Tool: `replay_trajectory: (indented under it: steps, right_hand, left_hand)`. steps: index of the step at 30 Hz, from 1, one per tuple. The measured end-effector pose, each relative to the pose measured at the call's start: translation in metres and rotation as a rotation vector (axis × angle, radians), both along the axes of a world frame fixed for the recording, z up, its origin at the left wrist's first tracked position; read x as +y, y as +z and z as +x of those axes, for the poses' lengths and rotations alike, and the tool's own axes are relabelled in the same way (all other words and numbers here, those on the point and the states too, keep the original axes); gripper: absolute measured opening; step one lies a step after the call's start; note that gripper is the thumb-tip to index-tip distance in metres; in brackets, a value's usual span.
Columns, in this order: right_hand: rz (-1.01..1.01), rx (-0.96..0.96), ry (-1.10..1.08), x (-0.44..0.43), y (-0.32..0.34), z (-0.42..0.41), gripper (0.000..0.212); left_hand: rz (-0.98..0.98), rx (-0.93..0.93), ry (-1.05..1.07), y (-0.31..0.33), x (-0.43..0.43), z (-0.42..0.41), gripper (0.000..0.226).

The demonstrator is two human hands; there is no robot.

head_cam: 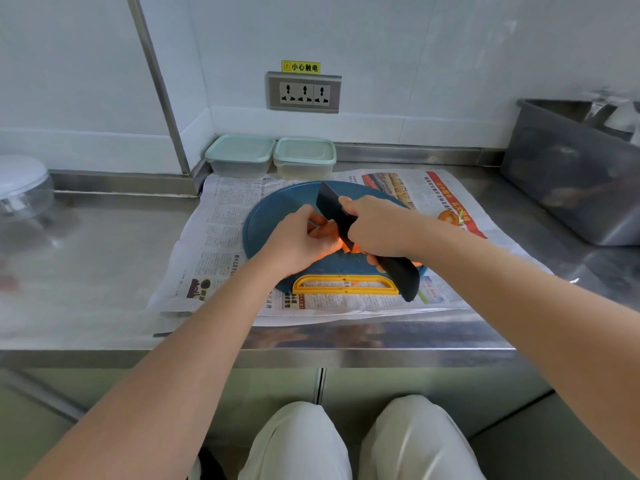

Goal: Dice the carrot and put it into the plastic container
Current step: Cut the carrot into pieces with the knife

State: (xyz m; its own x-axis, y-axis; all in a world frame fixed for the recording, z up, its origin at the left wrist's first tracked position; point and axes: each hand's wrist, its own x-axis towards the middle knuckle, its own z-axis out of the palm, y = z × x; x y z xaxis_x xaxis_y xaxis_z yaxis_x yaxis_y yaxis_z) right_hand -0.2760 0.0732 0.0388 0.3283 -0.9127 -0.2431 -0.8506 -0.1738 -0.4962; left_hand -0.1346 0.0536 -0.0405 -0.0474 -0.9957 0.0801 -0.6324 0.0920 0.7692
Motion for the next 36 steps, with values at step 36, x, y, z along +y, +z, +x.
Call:
replay_trajectory:
  steps: [36]
  right_hand:
    - [-0.112, -0.082, -0.079, 0.004, -0.009, -0.015, 0.069]
  left_hand:
    - [0.033, 0.032, 0.034, 0.000, 0.003, 0.004, 0.030]
